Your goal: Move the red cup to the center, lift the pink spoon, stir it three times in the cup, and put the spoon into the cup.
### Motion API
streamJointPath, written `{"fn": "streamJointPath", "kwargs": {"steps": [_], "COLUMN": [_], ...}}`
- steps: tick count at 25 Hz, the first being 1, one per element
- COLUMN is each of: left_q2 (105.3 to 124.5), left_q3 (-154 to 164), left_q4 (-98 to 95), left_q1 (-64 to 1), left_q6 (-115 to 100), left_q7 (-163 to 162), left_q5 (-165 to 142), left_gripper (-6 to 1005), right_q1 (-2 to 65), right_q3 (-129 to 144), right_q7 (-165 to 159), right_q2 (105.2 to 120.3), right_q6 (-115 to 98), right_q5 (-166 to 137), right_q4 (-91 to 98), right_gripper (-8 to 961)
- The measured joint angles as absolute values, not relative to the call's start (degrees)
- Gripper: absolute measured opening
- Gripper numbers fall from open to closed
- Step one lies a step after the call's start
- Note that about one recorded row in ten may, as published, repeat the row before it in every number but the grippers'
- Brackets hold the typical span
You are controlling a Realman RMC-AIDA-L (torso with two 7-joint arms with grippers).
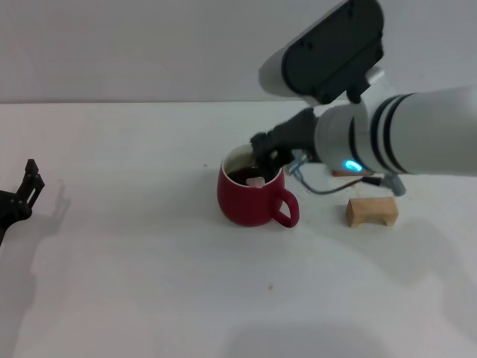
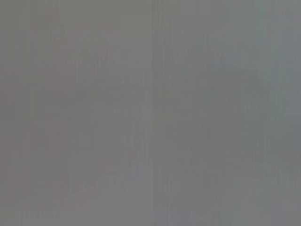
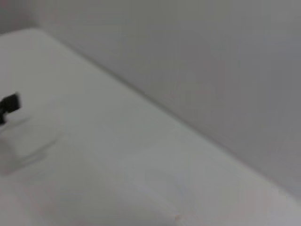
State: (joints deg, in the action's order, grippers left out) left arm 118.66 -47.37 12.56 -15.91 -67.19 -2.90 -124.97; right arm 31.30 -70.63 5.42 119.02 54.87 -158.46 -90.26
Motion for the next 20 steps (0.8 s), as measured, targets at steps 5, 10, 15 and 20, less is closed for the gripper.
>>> {"fn": "streamJointPath", "kwargs": {"steps": [5, 10, 15, 20], "left_q2": [118.65, 118.57, 118.56, 118.56], "left_q3": [-47.5, -47.8, -47.8, -48.4], "left_q4": [12.6, 12.6, 12.6, 12.6], "left_q1": [-15.9, -15.9, -15.9, -16.0], "left_q6": [-67.2, -67.5, -67.5, -67.6], "left_q7": [-2.9, -2.9, -2.9, -2.9], "left_q5": [-124.8, -124.6, -124.6, -124.6], "left_gripper": [847, 847, 847, 847], "right_q1": [23.9, 12.6, 3.8, -1.2], "right_q3": [-70.3, -70.5, -69.6, -68.4], "right_q7": [5.4, 6.2, 8.2, 8.4], "right_q2": [119.18, 119.04, 119.14, 119.26], "right_q6": [39.5, 11.6, -15.5, -48.8], "right_q5": [-166.5, -167.1, -167.2, -166.2], "right_q4": [-91.4, -87.5, -79.7, -62.7], "right_gripper": [-1, -1, 0, 0]}}
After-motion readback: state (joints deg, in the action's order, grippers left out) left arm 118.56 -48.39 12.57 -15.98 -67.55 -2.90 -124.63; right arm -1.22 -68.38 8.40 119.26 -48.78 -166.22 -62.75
